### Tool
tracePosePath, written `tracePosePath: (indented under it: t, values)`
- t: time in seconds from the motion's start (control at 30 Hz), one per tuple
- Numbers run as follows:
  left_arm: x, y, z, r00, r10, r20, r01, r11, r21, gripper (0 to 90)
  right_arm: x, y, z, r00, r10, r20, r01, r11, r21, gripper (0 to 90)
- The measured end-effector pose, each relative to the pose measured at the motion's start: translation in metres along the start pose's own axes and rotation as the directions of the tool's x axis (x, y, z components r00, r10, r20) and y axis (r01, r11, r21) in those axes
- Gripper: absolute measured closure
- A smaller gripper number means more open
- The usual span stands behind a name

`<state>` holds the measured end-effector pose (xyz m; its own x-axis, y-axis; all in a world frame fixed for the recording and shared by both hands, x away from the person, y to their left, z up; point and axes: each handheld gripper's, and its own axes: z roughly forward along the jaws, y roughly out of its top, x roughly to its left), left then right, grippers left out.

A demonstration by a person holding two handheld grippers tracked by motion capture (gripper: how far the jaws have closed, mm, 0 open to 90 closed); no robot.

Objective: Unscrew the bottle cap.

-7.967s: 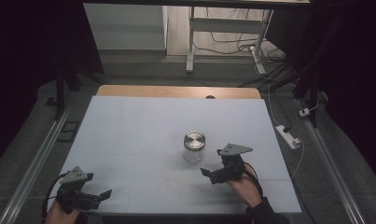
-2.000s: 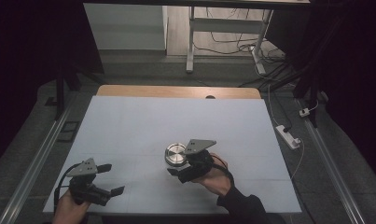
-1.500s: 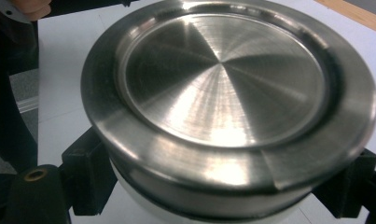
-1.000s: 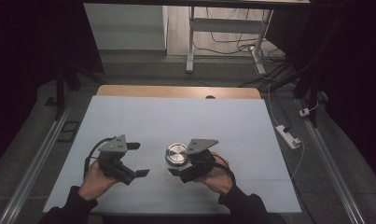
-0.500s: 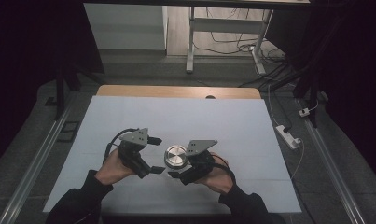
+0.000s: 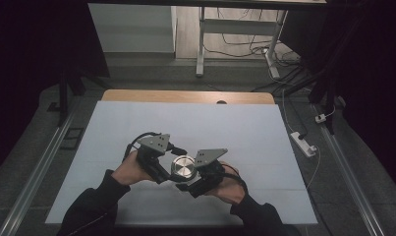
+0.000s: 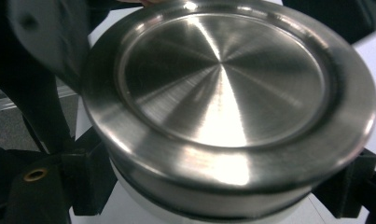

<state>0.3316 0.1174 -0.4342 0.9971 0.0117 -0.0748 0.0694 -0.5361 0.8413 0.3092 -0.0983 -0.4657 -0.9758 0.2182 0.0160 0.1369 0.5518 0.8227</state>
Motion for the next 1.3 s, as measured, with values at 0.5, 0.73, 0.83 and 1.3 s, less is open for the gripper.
tracePosePath:
  t: [0.5,0.73,0.83,1.3]
  values:
    - [-0.027,0.012,0.017,0.9161,-0.187,-0.355,0.184,0.982,-0.041,20.3,-0.007,-0.002,-0.001,0.9868,0.067,0.147,-0.067,0.9977,0.0,15.0]
    - [-0.024,0.017,0.006,0.9267,-0.209,-0.312,0.193,0.9779,-0.08,10.5,-0.007,-0.001,-0.005,0.9839,0.072,0.163,-0.068,0.9973,-0.026,15.0]
    - [-0.019,0.014,-0.01,0.9478,-0.192,-0.255,0.173,0.9804,-0.094,8.7,-0.008,-0.001,-0.005,0.9881,0.07,0.137,-0.066,0.9974,-0.029,15.0]
    - [-0.009,0.002,-0.01,0.9981,-0.028,-0.055,0.03,0.9986,0.044,7.1,0.004,0.001,0.003,1.0,-0.003,-0.002,0.003,0.9999,-0.011,15.1]
